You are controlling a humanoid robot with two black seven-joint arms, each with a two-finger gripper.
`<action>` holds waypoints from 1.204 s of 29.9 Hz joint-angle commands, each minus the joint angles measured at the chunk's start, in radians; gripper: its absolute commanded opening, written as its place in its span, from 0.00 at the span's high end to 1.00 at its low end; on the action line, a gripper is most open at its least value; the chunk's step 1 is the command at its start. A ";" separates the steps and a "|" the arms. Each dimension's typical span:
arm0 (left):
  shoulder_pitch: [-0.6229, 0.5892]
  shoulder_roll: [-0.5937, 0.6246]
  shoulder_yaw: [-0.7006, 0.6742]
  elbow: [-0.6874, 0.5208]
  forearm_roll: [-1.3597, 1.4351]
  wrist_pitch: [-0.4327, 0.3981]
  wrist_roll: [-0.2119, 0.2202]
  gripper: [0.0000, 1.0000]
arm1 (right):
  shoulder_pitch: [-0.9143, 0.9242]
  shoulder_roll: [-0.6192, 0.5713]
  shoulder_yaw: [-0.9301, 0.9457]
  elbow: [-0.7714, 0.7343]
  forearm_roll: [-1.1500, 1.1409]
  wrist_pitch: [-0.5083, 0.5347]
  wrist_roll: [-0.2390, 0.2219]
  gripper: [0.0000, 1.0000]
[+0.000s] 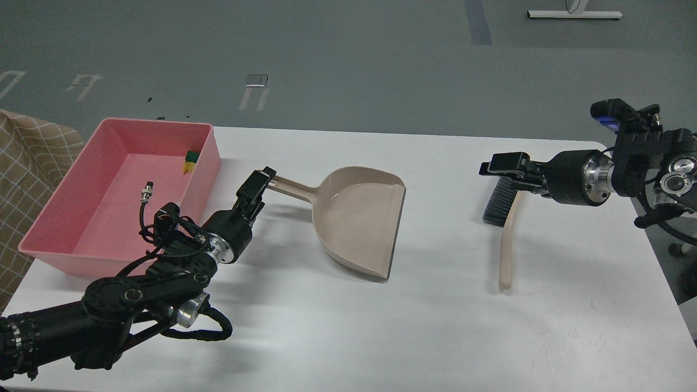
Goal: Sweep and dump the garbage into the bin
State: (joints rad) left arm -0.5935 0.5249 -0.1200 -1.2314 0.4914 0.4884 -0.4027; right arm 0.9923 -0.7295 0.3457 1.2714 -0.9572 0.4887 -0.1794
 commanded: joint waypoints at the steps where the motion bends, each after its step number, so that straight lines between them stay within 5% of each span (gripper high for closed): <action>1: 0.008 0.041 0.005 -0.068 0.001 0.000 -0.002 0.02 | 0.000 0.001 0.015 0.000 0.000 0.000 0.000 0.18; 20: -0.011 0.270 -0.036 -0.442 -0.002 0.000 -0.007 0.02 | 0.025 0.056 0.156 0.003 0.003 0.000 0.000 0.08; 28: -0.133 0.276 -0.073 -0.450 -0.005 0.000 -0.010 0.02 | 0.005 0.081 0.337 -0.003 0.006 0.000 0.012 0.02; 36: -0.290 0.259 -0.064 -0.398 -0.099 0.000 -0.065 0.02 | -0.121 0.160 0.616 -0.026 0.121 0.000 0.012 0.02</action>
State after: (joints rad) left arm -0.8309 0.7858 -0.1897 -1.6564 0.4239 0.4886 -0.4511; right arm 0.9344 -0.5998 0.8634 1.2567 -0.9013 0.4887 -0.1670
